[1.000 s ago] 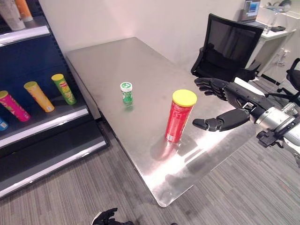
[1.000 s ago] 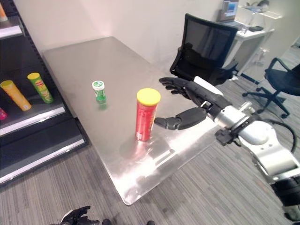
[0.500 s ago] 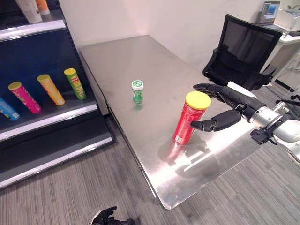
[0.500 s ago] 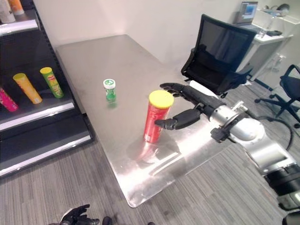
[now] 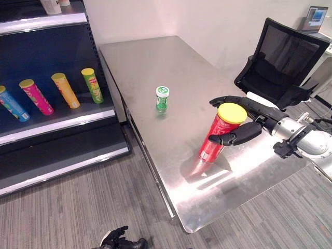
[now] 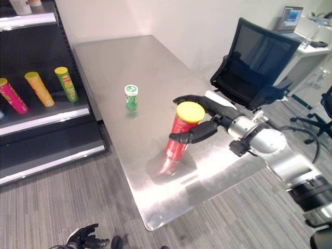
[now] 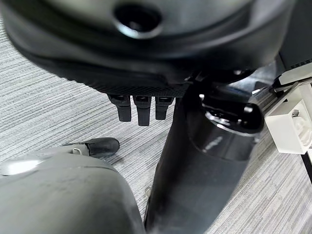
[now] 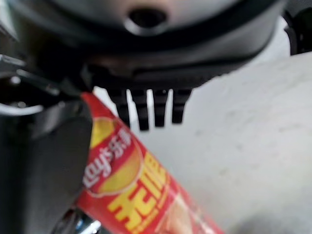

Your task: Put the goods on the table back onto the shelves and tidy them up.

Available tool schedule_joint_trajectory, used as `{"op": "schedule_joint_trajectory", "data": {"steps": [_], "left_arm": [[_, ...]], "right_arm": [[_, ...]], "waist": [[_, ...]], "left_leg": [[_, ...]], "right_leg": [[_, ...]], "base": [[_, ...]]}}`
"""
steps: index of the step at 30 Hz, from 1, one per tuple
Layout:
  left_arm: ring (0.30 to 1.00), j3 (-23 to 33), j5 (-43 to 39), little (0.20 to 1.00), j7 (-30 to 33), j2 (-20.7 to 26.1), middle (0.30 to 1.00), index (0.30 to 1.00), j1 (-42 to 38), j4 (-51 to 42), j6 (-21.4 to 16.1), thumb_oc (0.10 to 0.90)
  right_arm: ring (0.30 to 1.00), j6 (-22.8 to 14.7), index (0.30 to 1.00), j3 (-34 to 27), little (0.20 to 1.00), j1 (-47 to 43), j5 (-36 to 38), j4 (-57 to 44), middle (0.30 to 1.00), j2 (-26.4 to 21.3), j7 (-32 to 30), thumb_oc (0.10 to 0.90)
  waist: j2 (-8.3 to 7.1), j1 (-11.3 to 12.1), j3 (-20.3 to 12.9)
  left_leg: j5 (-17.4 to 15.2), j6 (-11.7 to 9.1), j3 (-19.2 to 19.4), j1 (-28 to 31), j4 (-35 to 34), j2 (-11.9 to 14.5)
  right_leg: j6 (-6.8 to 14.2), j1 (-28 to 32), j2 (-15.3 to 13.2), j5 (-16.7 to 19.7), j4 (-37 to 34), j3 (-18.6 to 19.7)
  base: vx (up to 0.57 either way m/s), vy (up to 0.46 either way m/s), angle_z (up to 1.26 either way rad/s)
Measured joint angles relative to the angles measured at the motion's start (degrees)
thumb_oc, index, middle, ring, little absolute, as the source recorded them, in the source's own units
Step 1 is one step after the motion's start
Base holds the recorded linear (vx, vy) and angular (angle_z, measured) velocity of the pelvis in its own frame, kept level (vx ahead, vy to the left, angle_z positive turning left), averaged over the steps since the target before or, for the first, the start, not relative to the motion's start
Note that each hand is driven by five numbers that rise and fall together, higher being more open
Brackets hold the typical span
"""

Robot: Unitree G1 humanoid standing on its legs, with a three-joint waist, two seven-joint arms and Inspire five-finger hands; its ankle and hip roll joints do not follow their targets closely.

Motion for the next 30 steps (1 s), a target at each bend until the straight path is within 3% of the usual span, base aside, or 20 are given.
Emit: {"op": "schedule_joint_trajectory", "data": {"steps": [7, 9, 10, 12, 13, 14, 15, 17, 18, 19, 20, 21, 22, 23, 24, 26, 27, 28, 30], "left_arm": [[0.900, 0.35, -0.01, 0.900, 0.35, 0.03, 0.900, 0.900, -0.02, -0.13, -0.05, 0.800], [0.900, 0.71, -0.01, 0.900, 0.41, 0.10, 0.900, 0.900, 0.28, -0.77, -0.04, 0.800], [0.900, 1.37, -0.03, 0.900, 0.42, 0.04, 0.900, 0.900, 0.93, -1.23, -0.03, 0.800], [0.900, 2.51, -0.11, 0.900, 0.64, 0.00, 0.900, 0.900, 2.05, -2.55, 0.08, 0.800], [0.900, 3.06, -1.04, 0.900, 0.72, 0.72, 0.900, 0.900, 3.41, -5.88, 0.29, 0.800], [0.900, 4.01, -2.88, 0.900, 0.70, 1.97, 0.900, 0.900, 1.86, -10.13, -0.39, 0.800], [0.900, 2.13, -5.23, 0.900, 0.58, 1.72, 0.900, 0.900, -1.70, -9.28, -1.10, 0.800], [0.900, 1.62, -6.52, 0.900, 0.75, 2.35, 0.900, 0.900, -2.92, -9.28, -1.30, 0.800], [0.900, -0.28, -6.13, 0.900, 0.79, 3.12, 0.900, 0.900, -3.94, -8.81, -1.00, 0.800], [0.900, 0.01, -4.88, 0.900, 0.74, 3.93, 0.900, 0.900, -3.20, -7.97, -1.55, 0.800], [0.900, -0.09, -4.24, 0.900, 0.73, 3.65, 0.900, 0.900, -3.26, -7.09, -1.28, 0.800], [0.900, -0.67, -3.63, 0.900, 0.65, 2.48, 0.900, 0.900, -3.08, -5.89, -0.95, 0.800], [0.900, -1.38, -2.62, 0.900, 0.54, 1.61, 0.900, 0.900, -2.68, -5.73, -0.95, 0.800], [0.900, -1.73, -1.81, 0.900, 0.76, 2.49, 0.900, 0.900, -2.61, -5.93, -1.06, 0.800], [0.900, -1.75, -1.62, 0.900, 0.60, 3.08, 0.900, 0.900, -2.38, -6.21, -1.09, 0.800], [0.900, -0.44, -1.50, 0.900, 0.41, 4.10, 0.900, 0.900, -2.18, -7.09, -1.10, 0.800], [0.900, 1.40, -1.59, 0.900, 0.67, 4.70, 0.900, 0.900, -2.44, -7.09, -1.12, 0.800], [0.900, 3.07, -1.66, 0.900, 0.80, 5.44, 0.900, 0.900, -2.87, -7.17, -1.13, 0.800], [0.900, 5.04, -1.69, 0.900, 0.86, 7.55, 0.900, 0.900, -3.17, -8.18, -1.18, 0.800]], "right_arm": [[0.300, -0.03, 0.300, -1.08, 0.300, 1.12, -2.40, -0.20, 0.300, 0.07, -0.74, 0.400], [0.300, -0.05, 0.300, -11.38, 0.300, 7.82, -3.92, -1.44, 0.300, 2.48, -2.28, 0.400], [0.300, -0.25, 0.300, -20.96, 0.300, 12.14, -4.30, -3.16, 0.300, 8.64, -4.64, 0.400], [0.300, -1.05, 0.300, -27.32, 0.300, 11.69, -4.45, -4.63, 0.300, 11.59, -10.35, 0.400], [0.300, -1.84, 0.300, -28.83, 0.300, 12.06, -4.70, -5.46, 0.300, 13.36, -12.17, 0.400], [0.300, -2.74, 0.300, -32.23, 0.300, 11.75, -4.77, -7.59, 0.300, 14.69, -14.51, 0.400], [0.300, -2.96, 0.300, -32.87, 0.300, 11.46, -6.30, -7.44, 0.300, 13.37, -15.25, 0.400], [0.300, -3.16, 0.300, -33.34, 0.300, 13.38, -6.93, -7.59, 0.300, 13.08, -15.47, 0.400], [0.300, -4.43, 0.300, -35.67, 0.300, 18.65, -7.54, -9.10, 0.300, 11.76, -16.36, 0.400], [0.300, -3.98, 0.300, -35.66, 0.300, 19.16, -10.57, -9.62, 0.300, 13.20, -15.75, 0.400], [0.300, -3.79, 0.300, -35.99, 0.300, 19.32, -11.35, -9.81, 0.300, 13.58, -15.78, 0.400], [0.300, -3.65, 0.300, -37.42, 0.300, 19.59, -12.19, -10.23, 0.300, 13.61, -15.82, 0.400], [0.300, -3.63, 0.300, -39.65, 0.300, 19.61, -13.31, -10.88, 0.300, 14.10, -16.27, 0.400], [0.300, -3.52, 0.300, -40.12, 0.300, 20.14, -13.80, -11.45, 0.300, 16.22, -18.37, 0.400], [0.300, -3.51, 0.300, -39.80, 0.300, 19.75, -15.22, -12.16, 0.300, 15.97, -18.59, 0.400], [0.300, -3.29, 0.300, -38.49, 0.300, 19.19, -16.87, -12.23, 0.300, 15.92, -19.92, 0.400], [0.300, -3.27, 0.300, -37.50, 0.300, 19.18, -17.65, -12.00, 0.300, 15.86, -20.35, 0.400], [0.300, -3.25, 0.300, -36.97, 0.300, 19.18, -18.64, -11.72, 0.300, 15.68, -20.36, 0.400], [0.300, -3.22, 0.300, -36.92, 0.300, 18.94, -20.50, -11.72, 0.300, 13.89, -20.74, 0.400]], "waist": [[-0.22, -0.14, 0.13], [0.01, 0.03, 0.17], [0.20, 0.00, 0.23], [2.26, 0.11, 0.44], [2.18, 0.32, 0.78], [1.13, 0.93, 3.49], [0.22, 4.68, 8.19], [1.23, 4.97, 8.69], [2.02, 5.61, 8.40], [1.91, 3.06, 8.64], [2.09, 1.98, 8.58], [3.56, 0.38, 8.06], [4.87, -1.20, 7.70], [2.04, -1.90, 7.68], [1.21, -1.06, 7.15], [1.34, -2.00, 7.14], [1.51, -2.09, 7.10], [1.94, -2.08, 7.12], [2.63, -0.67, 7.17]], "left_leg": [[0.19, -0.06, -0.35, -0.15, 0.00, 0.01], [0.28, -0.09, -1.00, -0.28, 0.02, 0.02], [0.30, -0.09, -1.32, -0.22, 0.02, -0.07], [0.41, -0.27, -1.93, -0.48, 0.00, 0.03], [0.63, -0.59, -2.70, -2.64, 2.39, -0.11], [1.29, -1.60, -4.40, -10.09, 9.95, -0.80], [-2.55, -5.53, -6.56, -16.69, 21.69, 3.41], [-4.95, -8.65, -7.99, -15.22, 21.69, 8.87], [-6.96, -10.79, -8.48, -14.02, 21.74, 11.55], [-7.35, -10.29, -6.77, -9.82, 15.15, 12.84], [-7.19, -10.84, -7.11, -7.15, 11.19, 12.59], [-6.33, -11.02, -7.32, -2.19, 3.58, 11.13], [-2.87, -7.28, -8.15, 0.65, -0.47, 9.07], [-1.94, -5.57, -6.27, 0.47, 0.40, 4.05], [-2.12, -3.60, -3.43, -0.41, 1.31, 0.85], [-1.85, -0.28, -1.05, -0.04, 1.14, -2.64], [-1.65, 0.93, -0.75, 0.10, 1.12, -3.43], [-1.46, 1.49, -0.70, 0.02, 1.11, -3.45], [-1.07, 2.37, -0.80, -0.32, 1.10, -2.97]], "right_leg": [[-0.06, 0.00, -0.08, -0.08, -0.01, -0.01], [0.02, 0.20, -0.03, -0.45, -0.01, -0.06], [-0.22, 0.44, 0.10, -0.76, -0.03, -0.18], [-0.07, 0.84, 0.44, -0.97, -0.01, -0.34], [-0.15, 0.29, 0.89, -1.28, 0.04, -0.57], [-2.10, -2.27, 1.26, -0.89, 0.04, -0.95], [-4.36, -2.72, 0.02, 0.44, 0.09, -5.25], [-3.70, -2.46, 0.01, 1.06, 0.21, -5.27], [-3.38, -2.58, -0.06, 1.17, 1.02, -3.12], [-1.81, -1.33, -1.44, -0.01, 2.05, -3.10], [-1.44, -0.94, -2.19, 0.11, 2.02, -2.93], [-0.17, -0.92, -3.51, 0.89, 2.00, -2.75], [1.20, -1.25, -5.29, 1.34, 2.14, -2.61], [2.47, -4.01, -10.30, 3.57, 3.77, -2.13], [2.83, -6.94, -13.74, 6.83, 5.61, -1.46], [1.96, -8.67, -16.51, 12.92, 5.70, -2.92], [2.35, -9.11, -16.60, 12.73, 6.94, -2.41], [5.05, -9.31, -14.72, 8.06, 9.82, -0.94], [5.06, -9.14, -8.73, -2.47, 16.40, -0.24]], "base": [[0.00, -0.020, 0.02], [0.01, -0.088, 0.13], [0.00, -0.077, 0.15], [-0.22, -0.105, 0.16], [-0.34, 0.030, 0.59], [-0.15, 0.263, 1.26], [-0.15, 0.858, 1.27], [-0.08, 0.966, 0.62], [-0.03, 0.576, 0.42], [-0.06, 0.568, 0.37], [-0.06, 0.374, 0.22], [-0.18, 0.464, -0.05], [-0.24, 0.412, -0.35], [-0.35, 0.568, -0.71], [-0.32, 0.403, -0.81], [-0.31, 0.349, -0.56], [-0.28, 0.284, -0.24], [-0.29, 0.256, 0.00], [-0.23, 0.201, -0.01]]}}
